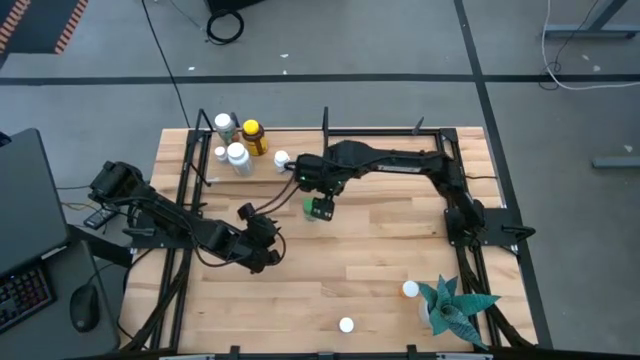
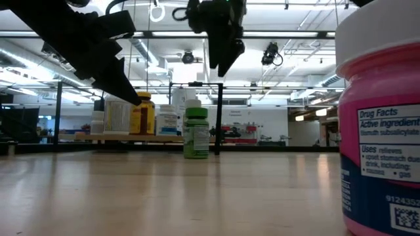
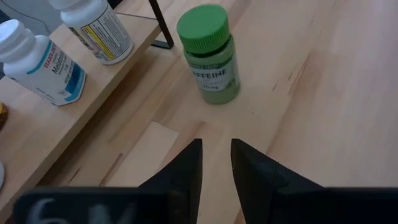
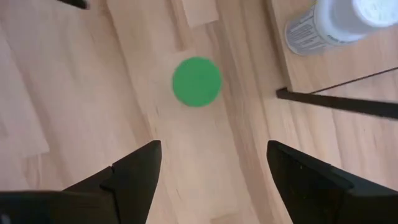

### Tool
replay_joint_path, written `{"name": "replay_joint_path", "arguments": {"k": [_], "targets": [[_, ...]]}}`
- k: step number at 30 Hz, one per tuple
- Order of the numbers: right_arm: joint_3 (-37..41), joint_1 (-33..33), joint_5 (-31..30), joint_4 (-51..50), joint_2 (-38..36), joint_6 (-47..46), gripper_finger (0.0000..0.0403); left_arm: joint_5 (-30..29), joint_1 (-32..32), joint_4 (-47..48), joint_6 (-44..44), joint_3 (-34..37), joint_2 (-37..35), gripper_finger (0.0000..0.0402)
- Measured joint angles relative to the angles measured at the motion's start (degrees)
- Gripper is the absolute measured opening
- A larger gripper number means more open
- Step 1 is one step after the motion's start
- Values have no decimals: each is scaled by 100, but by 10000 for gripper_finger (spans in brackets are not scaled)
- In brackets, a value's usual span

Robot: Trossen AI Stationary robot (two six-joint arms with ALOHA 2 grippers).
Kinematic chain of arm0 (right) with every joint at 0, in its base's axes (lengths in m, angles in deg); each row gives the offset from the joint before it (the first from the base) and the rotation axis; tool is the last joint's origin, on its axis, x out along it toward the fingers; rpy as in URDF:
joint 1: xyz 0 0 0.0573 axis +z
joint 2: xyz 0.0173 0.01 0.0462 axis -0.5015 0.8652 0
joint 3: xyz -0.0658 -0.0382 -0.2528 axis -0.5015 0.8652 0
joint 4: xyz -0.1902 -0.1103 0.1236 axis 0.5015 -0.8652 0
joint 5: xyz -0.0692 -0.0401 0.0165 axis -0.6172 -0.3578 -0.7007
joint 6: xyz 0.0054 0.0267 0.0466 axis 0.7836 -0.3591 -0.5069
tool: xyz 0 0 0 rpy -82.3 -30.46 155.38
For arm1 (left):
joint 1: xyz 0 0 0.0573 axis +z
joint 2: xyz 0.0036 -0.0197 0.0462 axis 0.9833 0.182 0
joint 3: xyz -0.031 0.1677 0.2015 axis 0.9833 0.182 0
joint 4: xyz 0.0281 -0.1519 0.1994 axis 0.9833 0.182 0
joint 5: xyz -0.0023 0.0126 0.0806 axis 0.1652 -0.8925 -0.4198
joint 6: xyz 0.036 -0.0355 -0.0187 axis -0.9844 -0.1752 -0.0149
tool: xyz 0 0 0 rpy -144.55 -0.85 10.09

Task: Pick and place medicine bottles onto shelf by color
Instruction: Put the green pill bottle on the shelf

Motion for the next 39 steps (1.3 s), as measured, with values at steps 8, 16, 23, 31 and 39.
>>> {"name": "replay_joint_path", "arguments": {"k": [8,16,23,31,39], "targets": [[2830,178,-214,1556,-1430,-423,297,6,-6,-784,-307,0,0,87],[5813,326,-212,4183,-3622,-791,297,254,-6,-1308,-563,0,0,105],[7659,538,-331,6030,-4974,-979,296,1323,693,-2164,-1679,-15,0,142],[8766,783,-500,7172,-5645,-888,295,3959,2281,244,-2493,-1501,9,244],[9221,861,-914,7726,-5752,-560,293,4135,2942,2781,-3310,-3965,876,296]]}}
